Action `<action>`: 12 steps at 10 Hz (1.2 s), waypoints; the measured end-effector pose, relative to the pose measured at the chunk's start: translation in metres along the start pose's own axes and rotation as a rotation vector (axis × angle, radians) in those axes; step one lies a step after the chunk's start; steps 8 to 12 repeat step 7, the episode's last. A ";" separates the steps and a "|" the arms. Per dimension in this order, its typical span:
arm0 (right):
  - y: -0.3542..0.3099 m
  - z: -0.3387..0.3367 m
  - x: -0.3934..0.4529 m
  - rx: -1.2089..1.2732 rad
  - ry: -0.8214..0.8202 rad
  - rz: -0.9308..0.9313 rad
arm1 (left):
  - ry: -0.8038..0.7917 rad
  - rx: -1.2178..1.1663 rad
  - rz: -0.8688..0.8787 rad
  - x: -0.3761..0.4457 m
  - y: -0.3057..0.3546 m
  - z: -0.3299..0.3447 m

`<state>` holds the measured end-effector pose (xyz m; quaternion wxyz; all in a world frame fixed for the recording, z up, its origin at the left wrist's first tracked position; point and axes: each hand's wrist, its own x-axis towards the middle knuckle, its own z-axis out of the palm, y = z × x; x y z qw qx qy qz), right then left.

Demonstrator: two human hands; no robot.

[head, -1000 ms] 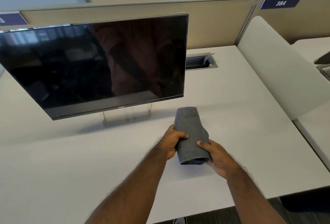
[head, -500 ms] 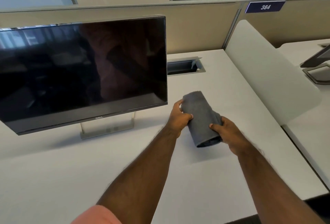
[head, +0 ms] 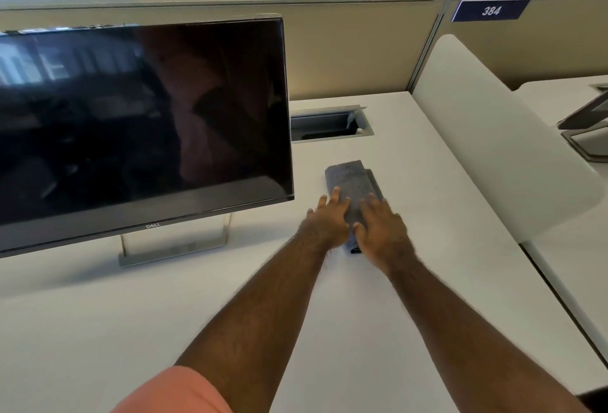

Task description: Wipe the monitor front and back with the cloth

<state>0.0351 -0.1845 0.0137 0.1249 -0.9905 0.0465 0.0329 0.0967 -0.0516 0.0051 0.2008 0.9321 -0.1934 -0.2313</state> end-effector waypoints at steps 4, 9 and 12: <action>0.002 -0.018 -0.007 -0.037 -0.142 -0.071 | 0.152 0.233 0.046 -0.036 0.028 -0.032; -0.033 -0.138 0.011 -0.043 0.245 -0.073 | 0.579 0.191 0.372 -0.130 0.084 -0.138; -0.033 -0.138 0.011 -0.043 0.245 -0.073 | 0.579 0.191 0.372 -0.130 0.084 -0.138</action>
